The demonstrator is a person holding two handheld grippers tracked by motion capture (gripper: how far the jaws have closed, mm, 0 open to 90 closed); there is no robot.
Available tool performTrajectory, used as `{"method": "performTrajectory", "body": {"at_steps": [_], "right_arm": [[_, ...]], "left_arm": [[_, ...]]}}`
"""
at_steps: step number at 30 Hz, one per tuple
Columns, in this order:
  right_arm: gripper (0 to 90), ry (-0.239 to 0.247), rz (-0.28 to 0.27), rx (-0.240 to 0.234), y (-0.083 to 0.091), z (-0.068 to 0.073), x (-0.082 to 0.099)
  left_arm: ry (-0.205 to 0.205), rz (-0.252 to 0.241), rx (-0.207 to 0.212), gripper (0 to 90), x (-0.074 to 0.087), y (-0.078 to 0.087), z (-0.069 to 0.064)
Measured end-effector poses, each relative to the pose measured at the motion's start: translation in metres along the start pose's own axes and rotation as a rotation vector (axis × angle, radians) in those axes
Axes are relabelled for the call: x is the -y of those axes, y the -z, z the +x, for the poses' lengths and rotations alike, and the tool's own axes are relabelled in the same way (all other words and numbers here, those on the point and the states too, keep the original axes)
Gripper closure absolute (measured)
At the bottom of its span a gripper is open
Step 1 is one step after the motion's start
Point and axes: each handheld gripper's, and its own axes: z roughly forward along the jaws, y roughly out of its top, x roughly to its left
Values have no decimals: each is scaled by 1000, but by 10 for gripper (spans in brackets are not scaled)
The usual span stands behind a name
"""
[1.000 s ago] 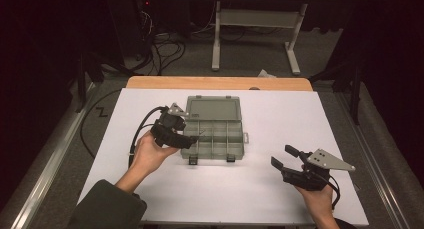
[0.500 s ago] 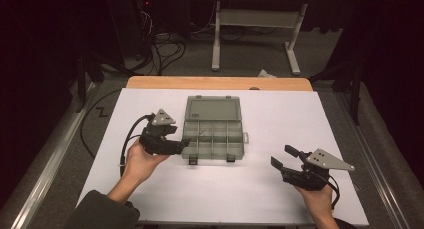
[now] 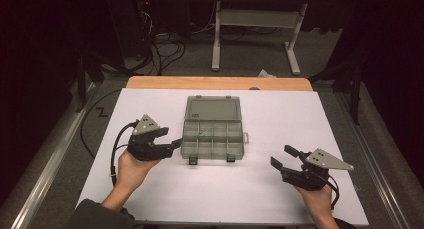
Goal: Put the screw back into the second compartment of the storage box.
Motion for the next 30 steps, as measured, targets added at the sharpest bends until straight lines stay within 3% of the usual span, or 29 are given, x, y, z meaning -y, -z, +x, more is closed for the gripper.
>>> {"method": "performTrajectory", "body": {"at_steps": [8,18,23,30], "right_arm": [[335,2,-2,1,0,0,0],[334,1,5,2,-1,0,0],[332,-17,-3,20,1,-1,0],[330,-27,-4,29,3,1,2]], "left_arm": [[2,-56,-33,388,17,7,4],[59,-149,-7,389,38,11,10],[11,-189,-27,384,45,10,5],[37,-206,-29,385,56,10,8]]}}
